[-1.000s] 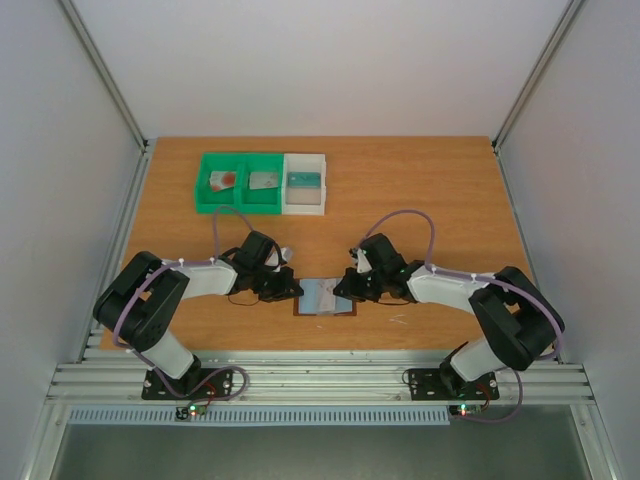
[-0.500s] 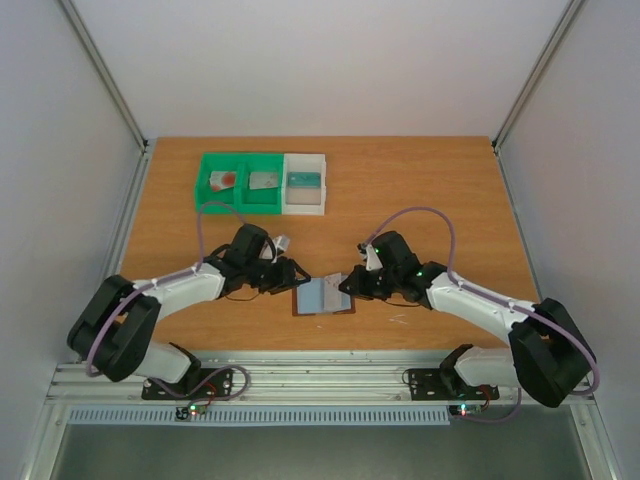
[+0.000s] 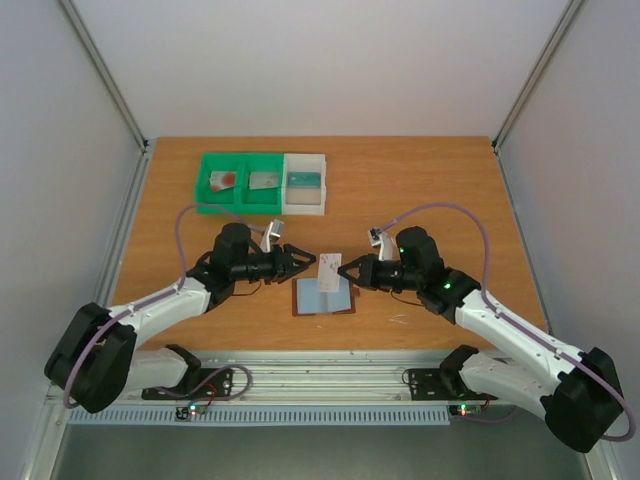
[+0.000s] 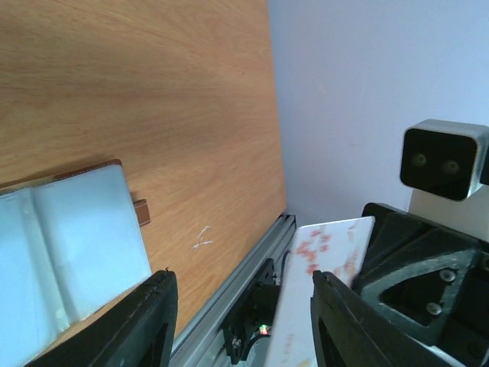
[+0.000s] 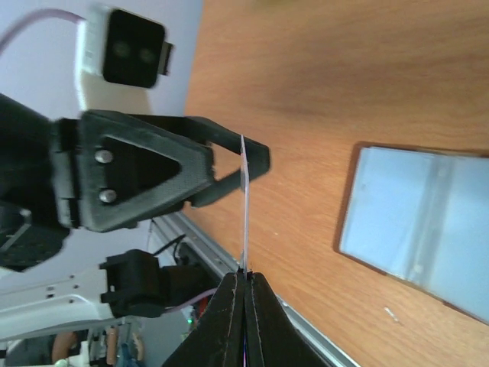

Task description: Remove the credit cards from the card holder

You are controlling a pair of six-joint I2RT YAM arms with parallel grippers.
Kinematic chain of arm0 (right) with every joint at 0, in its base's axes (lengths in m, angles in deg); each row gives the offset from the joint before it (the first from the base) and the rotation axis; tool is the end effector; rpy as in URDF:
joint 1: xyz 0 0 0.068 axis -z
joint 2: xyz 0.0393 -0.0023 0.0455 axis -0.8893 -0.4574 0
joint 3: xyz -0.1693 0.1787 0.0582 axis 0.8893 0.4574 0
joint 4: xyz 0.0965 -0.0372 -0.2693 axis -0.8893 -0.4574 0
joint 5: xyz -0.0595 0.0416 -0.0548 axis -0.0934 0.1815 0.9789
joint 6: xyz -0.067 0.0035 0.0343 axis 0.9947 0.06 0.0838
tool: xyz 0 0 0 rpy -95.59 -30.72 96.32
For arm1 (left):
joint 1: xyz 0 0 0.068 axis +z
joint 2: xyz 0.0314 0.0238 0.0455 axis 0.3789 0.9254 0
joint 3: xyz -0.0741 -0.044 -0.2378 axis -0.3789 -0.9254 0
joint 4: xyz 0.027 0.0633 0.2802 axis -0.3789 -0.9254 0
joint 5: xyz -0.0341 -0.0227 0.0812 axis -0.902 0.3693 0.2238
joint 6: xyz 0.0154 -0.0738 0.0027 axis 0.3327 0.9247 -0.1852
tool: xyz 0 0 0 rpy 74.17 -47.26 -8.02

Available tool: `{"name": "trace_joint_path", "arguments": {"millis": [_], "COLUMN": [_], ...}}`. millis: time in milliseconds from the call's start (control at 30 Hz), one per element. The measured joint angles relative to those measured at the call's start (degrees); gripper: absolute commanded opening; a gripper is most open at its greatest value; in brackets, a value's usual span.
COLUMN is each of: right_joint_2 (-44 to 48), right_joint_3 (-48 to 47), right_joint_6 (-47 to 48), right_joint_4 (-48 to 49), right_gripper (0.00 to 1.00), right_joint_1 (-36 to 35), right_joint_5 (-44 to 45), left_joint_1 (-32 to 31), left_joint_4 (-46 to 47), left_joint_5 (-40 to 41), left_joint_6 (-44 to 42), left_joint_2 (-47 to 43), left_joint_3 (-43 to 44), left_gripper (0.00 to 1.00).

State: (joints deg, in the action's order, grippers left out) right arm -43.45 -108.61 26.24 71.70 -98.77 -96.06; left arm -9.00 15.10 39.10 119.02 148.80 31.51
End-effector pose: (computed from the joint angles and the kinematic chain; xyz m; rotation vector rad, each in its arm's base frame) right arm 0.2041 0.1878 0.2082 -0.6053 2.1743 1.1364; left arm 0.2361 -0.1911 0.1623 -0.0043 2.3274 -1.5974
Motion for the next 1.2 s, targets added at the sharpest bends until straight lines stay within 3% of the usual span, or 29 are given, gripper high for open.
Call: {"name": "trace_joint_path", "arguments": {"millis": [400,700,767,967,1200], "right_joint_2": [3.6,3.6,3.6,3.6,5.9], "right_joint_3": [0.9,1.7,1.8,1.6,-5.8], "right_joint_6": [-6.9,-8.9,-9.0,-7.2,4.7], "right_joint_4": [7.6,10.1,10.3,7.3,-9.0], "right_gripper": [0.01,0.01,0.01,0.18,0.36], "right_joint_1": [0.0,0.0,0.0,0.3,0.3], "right_joint_5": [-1.8,-3.0,-3.3,-3.7,-2.1], "left_joint_1": [0.0,0.0,0.0,0.0,0.0], "left_joint_4": [27.3,45.8,48.9,57.0,57.2], "left_joint_5": [-4.4,-5.7,-5.9,-6.8,-8.8], "left_joint_6": [15.6,24.6,26.3,29.3,27.8], "left_joint_2": [1.6,8.8,10.5,14.4,15.0], "left_joint_3": [-5.3,-8.2,-8.3,-8.5,-8.6], "left_gripper": [0.47,0.02,0.00,0.00,0.00]}}
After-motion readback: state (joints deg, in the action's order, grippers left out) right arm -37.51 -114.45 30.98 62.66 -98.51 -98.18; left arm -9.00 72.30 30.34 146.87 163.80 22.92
